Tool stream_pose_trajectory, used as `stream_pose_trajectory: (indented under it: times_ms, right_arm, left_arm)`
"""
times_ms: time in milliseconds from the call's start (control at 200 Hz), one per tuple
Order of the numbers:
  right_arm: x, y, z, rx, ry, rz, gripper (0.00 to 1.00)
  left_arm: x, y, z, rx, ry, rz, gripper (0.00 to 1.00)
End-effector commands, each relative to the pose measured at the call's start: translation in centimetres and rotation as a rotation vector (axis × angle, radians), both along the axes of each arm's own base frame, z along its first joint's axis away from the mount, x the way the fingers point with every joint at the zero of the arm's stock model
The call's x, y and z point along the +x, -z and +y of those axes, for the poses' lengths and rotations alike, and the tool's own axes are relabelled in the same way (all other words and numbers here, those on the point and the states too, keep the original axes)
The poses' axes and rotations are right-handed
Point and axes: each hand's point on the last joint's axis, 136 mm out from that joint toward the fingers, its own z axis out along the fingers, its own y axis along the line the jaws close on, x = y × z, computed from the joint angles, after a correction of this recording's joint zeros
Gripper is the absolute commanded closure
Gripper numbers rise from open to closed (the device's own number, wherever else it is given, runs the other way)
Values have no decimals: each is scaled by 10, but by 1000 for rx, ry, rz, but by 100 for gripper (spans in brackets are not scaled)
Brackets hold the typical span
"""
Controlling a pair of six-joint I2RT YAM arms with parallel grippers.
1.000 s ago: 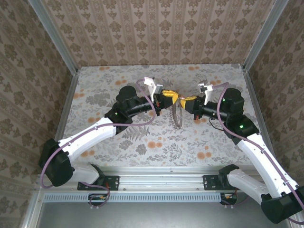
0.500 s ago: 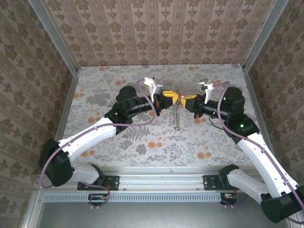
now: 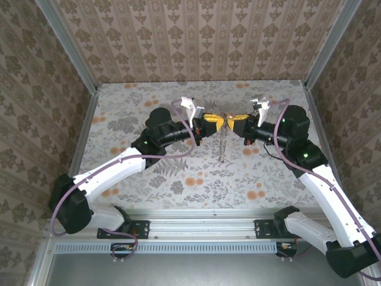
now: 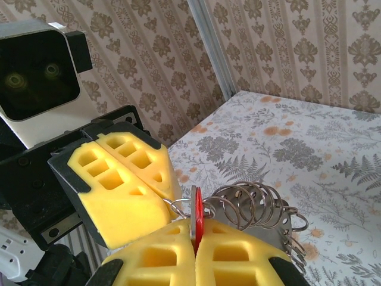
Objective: Put the keys on the keyring
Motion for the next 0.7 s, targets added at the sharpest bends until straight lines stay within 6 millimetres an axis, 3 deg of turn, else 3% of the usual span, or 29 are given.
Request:
stream_pose_trajectory:
  times_ms: [0, 695]
  right_arm:
    - [-4, -18, -1, 4, -7, -53, 100]
    - [14, -19, -3, -63, 35, -23, 100]
  left_arm:
    - [-6, -17, 0, -37, 14, -46, 100]
    - [3, 0, 7, 2, -41, -9, 99]
